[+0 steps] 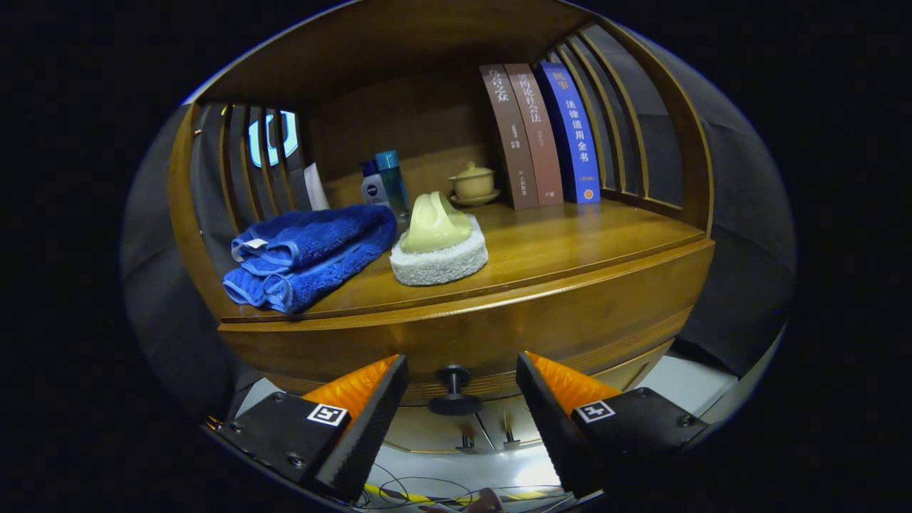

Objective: Pull open the drawer, take out the items inside it, and place them on the countertop above the cabinet.

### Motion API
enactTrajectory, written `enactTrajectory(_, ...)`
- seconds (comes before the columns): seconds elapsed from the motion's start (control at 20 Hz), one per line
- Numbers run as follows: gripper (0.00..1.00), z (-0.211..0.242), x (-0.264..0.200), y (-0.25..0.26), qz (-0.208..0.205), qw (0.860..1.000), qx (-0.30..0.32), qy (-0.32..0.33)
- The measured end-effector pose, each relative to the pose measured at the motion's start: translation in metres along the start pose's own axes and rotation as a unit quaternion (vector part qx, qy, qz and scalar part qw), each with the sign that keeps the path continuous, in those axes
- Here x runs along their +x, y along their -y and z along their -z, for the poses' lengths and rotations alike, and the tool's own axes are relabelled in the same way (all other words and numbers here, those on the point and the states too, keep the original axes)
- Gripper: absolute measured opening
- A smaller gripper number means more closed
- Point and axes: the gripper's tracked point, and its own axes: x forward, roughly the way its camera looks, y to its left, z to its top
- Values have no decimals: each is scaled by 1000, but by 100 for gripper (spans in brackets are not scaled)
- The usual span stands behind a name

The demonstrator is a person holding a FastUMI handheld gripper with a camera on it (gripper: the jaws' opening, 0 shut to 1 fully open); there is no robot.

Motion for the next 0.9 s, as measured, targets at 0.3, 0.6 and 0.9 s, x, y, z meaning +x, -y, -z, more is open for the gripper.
enactTrajectory(0.3,100,-41,-48,-13,-15,999,-17,32)
enactTrajectory(0.6,99,-114,-122,-25,-31,993,-29,110)
enactTrajectory(0.9,99,-151,-182,-27,-39,984,-44,166)
